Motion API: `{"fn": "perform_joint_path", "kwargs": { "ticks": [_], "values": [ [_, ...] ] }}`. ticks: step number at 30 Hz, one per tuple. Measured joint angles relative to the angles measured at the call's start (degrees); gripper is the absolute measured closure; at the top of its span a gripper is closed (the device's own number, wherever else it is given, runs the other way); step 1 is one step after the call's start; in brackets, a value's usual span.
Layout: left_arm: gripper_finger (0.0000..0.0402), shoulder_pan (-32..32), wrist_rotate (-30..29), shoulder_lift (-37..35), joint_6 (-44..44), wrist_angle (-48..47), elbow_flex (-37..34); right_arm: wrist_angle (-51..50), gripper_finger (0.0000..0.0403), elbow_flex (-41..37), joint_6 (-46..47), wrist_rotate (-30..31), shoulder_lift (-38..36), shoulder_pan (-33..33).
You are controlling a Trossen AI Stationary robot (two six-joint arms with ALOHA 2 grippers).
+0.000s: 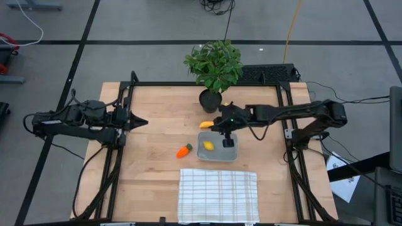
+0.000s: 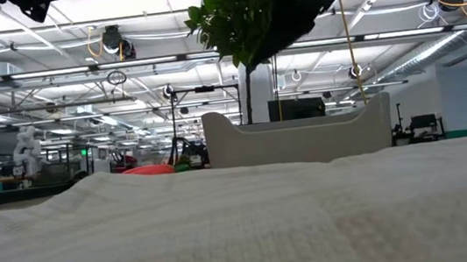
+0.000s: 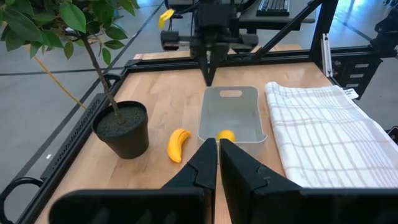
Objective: Pick and placing Produce into tupperware
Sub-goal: Put the orange carrot into the gray bin
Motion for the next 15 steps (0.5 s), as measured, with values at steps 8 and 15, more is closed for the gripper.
{"fn": "perform_joint_path", "kwargs": {
  "ticks": [8, 15],
  "values": [
    [0.0378, 0.00, -0.99, 0.00, 0.16, 0.07, 0.00, 0.36, 0.0403, 0.00, 5.70, -3.01, -0.69, 4.75],
    [0.0378, 0.00, -0.99, 0.00, 0.14, 0.07, 0.00, 2.71, 0.0403, 0.00, 7.17, -2.82, -0.51, 8.13]
  ]
}}
